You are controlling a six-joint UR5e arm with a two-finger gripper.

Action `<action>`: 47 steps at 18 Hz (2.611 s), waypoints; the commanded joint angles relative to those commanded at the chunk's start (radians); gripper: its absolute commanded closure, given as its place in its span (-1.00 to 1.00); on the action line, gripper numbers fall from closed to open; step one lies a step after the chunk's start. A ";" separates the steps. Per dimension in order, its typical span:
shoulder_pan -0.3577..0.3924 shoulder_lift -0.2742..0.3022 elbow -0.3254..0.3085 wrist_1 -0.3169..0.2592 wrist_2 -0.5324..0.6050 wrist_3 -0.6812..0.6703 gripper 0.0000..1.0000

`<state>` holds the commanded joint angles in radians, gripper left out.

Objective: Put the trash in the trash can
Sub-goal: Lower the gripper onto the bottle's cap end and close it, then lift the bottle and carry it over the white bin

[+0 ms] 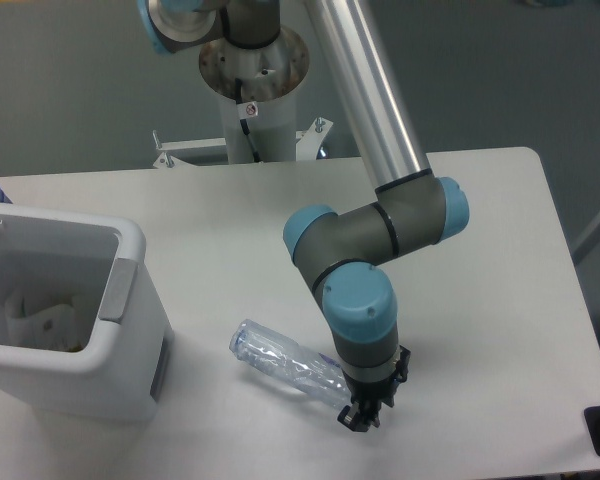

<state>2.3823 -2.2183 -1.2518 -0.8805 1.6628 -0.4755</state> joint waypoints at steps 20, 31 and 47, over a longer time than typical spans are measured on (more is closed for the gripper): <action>-0.008 0.233 0.149 0.018 -0.282 0.031 0.65; -0.205 0.267 0.137 0.044 -0.324 0.037 0.65; -0.348 0.219 0.095 0.092 -0.322 0.288 -0.04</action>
<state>2.0341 -1.9988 -1.1566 -0.7885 1.3407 -0.1871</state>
